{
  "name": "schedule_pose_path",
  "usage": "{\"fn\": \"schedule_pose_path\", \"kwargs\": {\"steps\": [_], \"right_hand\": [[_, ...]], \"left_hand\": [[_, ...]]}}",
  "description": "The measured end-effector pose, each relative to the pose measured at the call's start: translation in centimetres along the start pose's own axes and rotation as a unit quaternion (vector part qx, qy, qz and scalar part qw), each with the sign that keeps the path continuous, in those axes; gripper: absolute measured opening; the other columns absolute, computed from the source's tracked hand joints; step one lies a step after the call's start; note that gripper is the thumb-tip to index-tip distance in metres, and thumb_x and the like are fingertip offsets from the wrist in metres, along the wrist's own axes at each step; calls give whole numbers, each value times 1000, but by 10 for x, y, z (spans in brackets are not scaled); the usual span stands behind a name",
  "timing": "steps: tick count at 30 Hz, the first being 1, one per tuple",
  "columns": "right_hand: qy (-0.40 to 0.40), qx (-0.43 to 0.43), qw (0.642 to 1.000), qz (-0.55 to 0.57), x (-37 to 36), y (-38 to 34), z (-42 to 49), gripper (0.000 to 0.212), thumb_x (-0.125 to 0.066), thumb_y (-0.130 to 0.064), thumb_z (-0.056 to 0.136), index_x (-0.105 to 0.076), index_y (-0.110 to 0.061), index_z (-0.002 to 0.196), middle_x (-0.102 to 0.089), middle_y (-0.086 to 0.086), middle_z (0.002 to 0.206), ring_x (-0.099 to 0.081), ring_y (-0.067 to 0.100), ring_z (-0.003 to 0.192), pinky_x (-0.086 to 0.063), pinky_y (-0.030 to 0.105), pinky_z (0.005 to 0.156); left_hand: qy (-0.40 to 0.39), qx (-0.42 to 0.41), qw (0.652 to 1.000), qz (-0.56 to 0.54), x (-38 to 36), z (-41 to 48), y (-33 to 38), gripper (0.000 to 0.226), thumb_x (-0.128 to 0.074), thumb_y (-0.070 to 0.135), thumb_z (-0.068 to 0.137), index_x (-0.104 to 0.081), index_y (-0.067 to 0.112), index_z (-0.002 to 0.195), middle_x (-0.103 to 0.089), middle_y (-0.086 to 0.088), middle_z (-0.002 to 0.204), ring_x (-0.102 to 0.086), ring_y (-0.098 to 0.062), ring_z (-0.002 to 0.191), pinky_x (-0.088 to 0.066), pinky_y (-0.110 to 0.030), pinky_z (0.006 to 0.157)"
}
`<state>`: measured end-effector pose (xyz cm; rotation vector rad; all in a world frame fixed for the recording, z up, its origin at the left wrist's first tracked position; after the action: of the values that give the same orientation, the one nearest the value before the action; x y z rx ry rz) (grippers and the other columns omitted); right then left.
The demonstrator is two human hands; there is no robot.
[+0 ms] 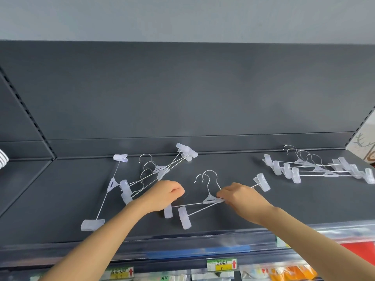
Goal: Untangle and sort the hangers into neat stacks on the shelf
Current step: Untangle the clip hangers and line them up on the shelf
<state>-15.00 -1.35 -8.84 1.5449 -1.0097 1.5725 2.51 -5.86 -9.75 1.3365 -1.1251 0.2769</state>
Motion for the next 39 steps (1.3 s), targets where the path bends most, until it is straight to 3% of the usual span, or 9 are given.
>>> {"fn": "schedule_pose_path", "kwargs": {"steps": [4,6,10,15,20,24,31,36,39], "right_hand": [[1,-6,1000,-22,4,-11,0,29,-38,8,78,-51,-15,91,-52,0,83,-42,23,81,-35,33,58],[-25,-17,999,-32,-3,-18,0,26,-38,4,82,-53,-13,94,-53,3,85,-41,24,79,-27,34,55],[6,-45,999,21,0,-15,4,12,-47,-13,91,-56,-16,98,-61,4,87,-45,27,78,-30,32,66],[-29,-124,979,161,-3,0,9,34,-63,-27,87,-51,-22,118,-63,-1,104,-57,25,95,-41,32,83],[-43,-156,943,291,-8,5,14,22,-70,-22,81,-64,-25,101,-61,-6,95,-58,15,88,-48,27,81],[-41,-164,937,305,-12,8,15,18,-71,-17,80,-67,-31,91,-63,-5,87,-56,12,77,-50,29,79],[-17,-175,936,303,-8,23,6,15,-70,-18,81,-67,-31,88,-66,-3,89,-58,13,77,-50,29,76],[-1,-174,940,295,3,46,-3,14,-69,-20,81,-67,-31,89,-67,-1,91,-60,16,81,-53,33,76],[9,-173,941,291,12,68,-12,16,-69,-20,81,-65,-35,85,-67,-4,90,-60,13,80,-53,31,75]], "left_hand": [[-6,8,1000,4,0,1,-3,23,-42,30,93,-53,15,80,-54,2,81,-43,-10,74,-39,-28,71],[-8,12,1000,12,-2,1,-2,28,-44,30,93,-60,8,87,-63,-1,88,-48,-12,76,-45,-30,75],[-10,9,1000,6,-3,1,2,25,-46,30,93,-66,14,92,-67,4,95,-59,-15,92,-46,-26,81],[-19,15,1000,2,-4,-1,2,22,-52,28,92,-69,19,105,-69,9,102,-60,-9,97,-47,-23,86],[-30,6,999,-12,-7,0,5,25,-48,20,95,-69,16,108,-69,8,99,-63,-10,95,-49,-25,89],[-22,2,999,-34,-3,-2,2,28,-43,15,97,-68,13,109,-69,6,97,-64,-8,92,-49,-21,84],[-18,11,999,-28,0,0,2,28,-42,17,97,-69,15,107,-67,13,97,-61,-7,99,-45,-19,86],[1,23,1000,-2,-2,12,11,30,-43,33,90,-66,14,92,-66,10,89,-55,-11,80,-47,-39,89],[20,24,1000,-5,-2,26,27,29,-43,36,86,-57,11,80,-51,13,71,-40,-6,68,-47,-38,74]]}}
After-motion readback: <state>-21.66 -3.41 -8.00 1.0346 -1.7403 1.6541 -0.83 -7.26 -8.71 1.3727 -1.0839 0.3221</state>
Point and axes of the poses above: each hand's wrist, its own z-axis towards the middle knuckle, its own x-axis out of the back of the hand, y = z × x, the point moved 10 cm from there along z, towards the middle knuckle
